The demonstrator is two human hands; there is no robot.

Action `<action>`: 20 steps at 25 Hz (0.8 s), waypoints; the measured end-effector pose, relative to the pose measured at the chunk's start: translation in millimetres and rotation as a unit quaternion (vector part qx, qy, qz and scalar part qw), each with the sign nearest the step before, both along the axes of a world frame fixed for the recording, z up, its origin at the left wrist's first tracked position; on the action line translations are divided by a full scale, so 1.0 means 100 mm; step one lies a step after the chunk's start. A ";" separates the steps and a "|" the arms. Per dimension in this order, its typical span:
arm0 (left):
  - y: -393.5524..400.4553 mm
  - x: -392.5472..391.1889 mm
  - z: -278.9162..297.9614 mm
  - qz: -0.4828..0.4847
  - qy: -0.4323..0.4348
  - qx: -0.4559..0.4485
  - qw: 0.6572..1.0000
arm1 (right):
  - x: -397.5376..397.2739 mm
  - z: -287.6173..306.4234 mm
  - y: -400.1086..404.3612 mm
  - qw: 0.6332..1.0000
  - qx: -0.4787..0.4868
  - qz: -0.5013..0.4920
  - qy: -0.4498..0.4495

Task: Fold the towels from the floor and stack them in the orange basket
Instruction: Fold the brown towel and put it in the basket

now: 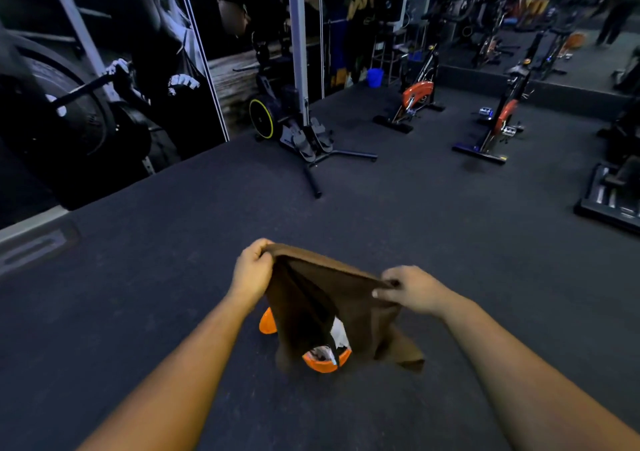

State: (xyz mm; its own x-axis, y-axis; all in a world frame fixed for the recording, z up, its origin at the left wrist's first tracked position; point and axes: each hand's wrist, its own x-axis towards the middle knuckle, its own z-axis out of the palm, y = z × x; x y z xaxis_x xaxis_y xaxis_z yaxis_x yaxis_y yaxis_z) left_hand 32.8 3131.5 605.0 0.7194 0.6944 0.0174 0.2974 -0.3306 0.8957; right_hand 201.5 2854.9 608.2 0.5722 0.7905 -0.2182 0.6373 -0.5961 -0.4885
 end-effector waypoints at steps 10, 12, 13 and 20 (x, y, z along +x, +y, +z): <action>-0.74 0.26 0.27 -0.347 0.062 0.079 0.932 | -0.44 0.49 0.48 0.965 0.253 -0.063 -0.003; -0.75 0.35 0.39 -0.292 0.072 0.187 0.935 | -0.44 0.42 0.42 0.953 0.283 -0.109 -0.004; -0.72 0.35 0.42 -0.265 0.084 0.221 0.935 | -0.44 0.34 0.36 0.934 0.327 -0.140 0.031; -0.66 0.33 0.53 -0.165 -0.050 -0.012 0.985 | -0.68 -0.25 0.20 0.923 0.325 -0.038 0.202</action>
State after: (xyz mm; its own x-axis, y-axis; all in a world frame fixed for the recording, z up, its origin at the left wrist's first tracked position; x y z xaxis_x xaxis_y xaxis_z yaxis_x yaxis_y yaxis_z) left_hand 66.2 3065.2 658.1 0.9017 0.4238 0.0853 0.0875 -0.3722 0.9240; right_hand 133.1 2874.6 583.3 0.6066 0.7909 0.0801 0.2936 -0.1292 -0.9472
